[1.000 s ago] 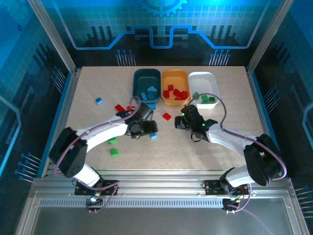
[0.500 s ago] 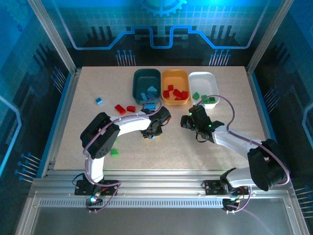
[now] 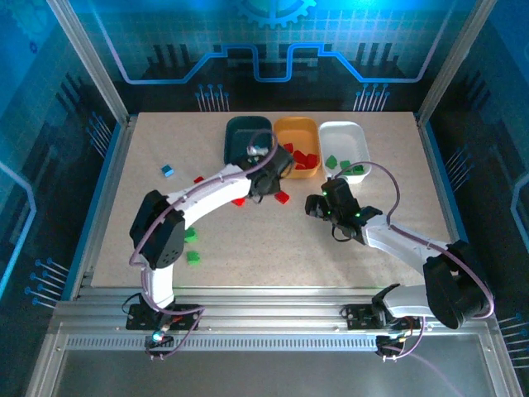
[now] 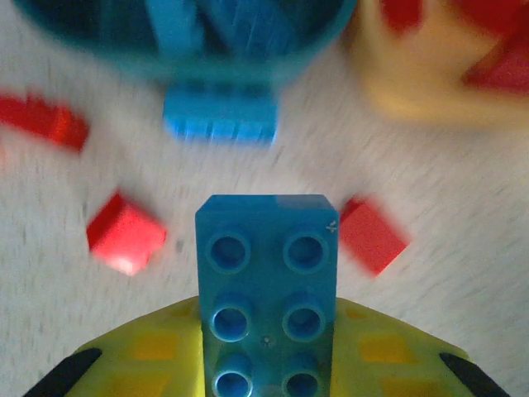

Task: Sort the legos into containers by color

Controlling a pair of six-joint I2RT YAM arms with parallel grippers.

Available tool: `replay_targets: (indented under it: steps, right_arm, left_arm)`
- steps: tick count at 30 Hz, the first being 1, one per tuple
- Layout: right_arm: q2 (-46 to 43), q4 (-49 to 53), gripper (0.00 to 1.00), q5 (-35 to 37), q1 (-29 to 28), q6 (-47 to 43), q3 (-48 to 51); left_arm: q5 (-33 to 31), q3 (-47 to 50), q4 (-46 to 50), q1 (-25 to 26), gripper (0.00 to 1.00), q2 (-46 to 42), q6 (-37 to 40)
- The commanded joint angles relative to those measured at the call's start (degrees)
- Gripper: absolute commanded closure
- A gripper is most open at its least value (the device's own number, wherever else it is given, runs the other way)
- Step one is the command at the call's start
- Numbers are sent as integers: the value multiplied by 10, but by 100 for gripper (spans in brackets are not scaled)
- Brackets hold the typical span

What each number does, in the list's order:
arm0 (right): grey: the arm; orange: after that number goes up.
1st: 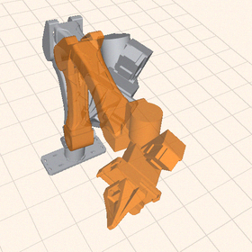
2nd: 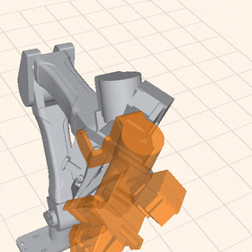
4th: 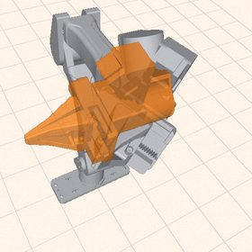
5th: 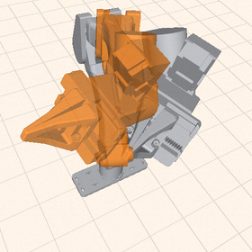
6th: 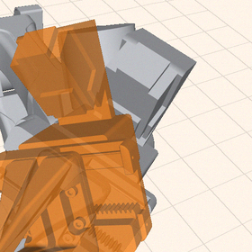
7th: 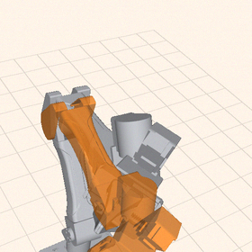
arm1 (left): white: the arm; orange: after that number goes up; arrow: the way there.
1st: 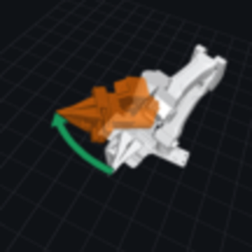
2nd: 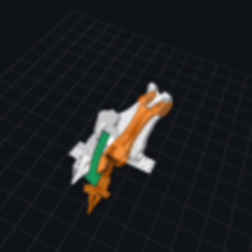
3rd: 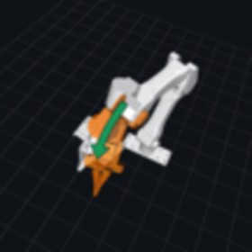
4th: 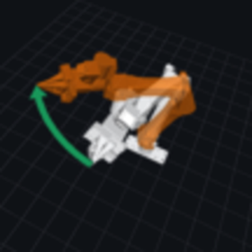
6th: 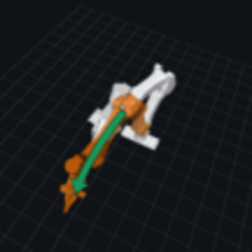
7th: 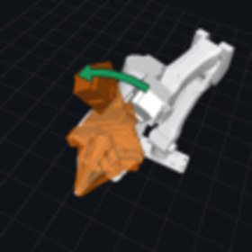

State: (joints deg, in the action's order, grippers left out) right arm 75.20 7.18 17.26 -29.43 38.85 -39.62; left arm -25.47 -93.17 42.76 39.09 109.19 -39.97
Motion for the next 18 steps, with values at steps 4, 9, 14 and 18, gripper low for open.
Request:
replay_targets:
  steps: [4, 9, 14, 18]
  right_arm:
    - [-18, -11, 24, -17, 5, 8, 7]
    - [-21, -14, 24, -13, 5, 0, 10]
    - [-21, -10, 24, -7, 5, -7, 7]
    - [-15, -18, 23, -15, 2, -22, 5]
  left_arm:
    - [82, -133, -42, -100, 77, 93, 139]
    - [107, -254, -25, -135, 76, 196, 154]
    - [121, -301, -36, -150, 72, 252, 141]
    - [144, -301, -46, -162, 38, 255, 131]
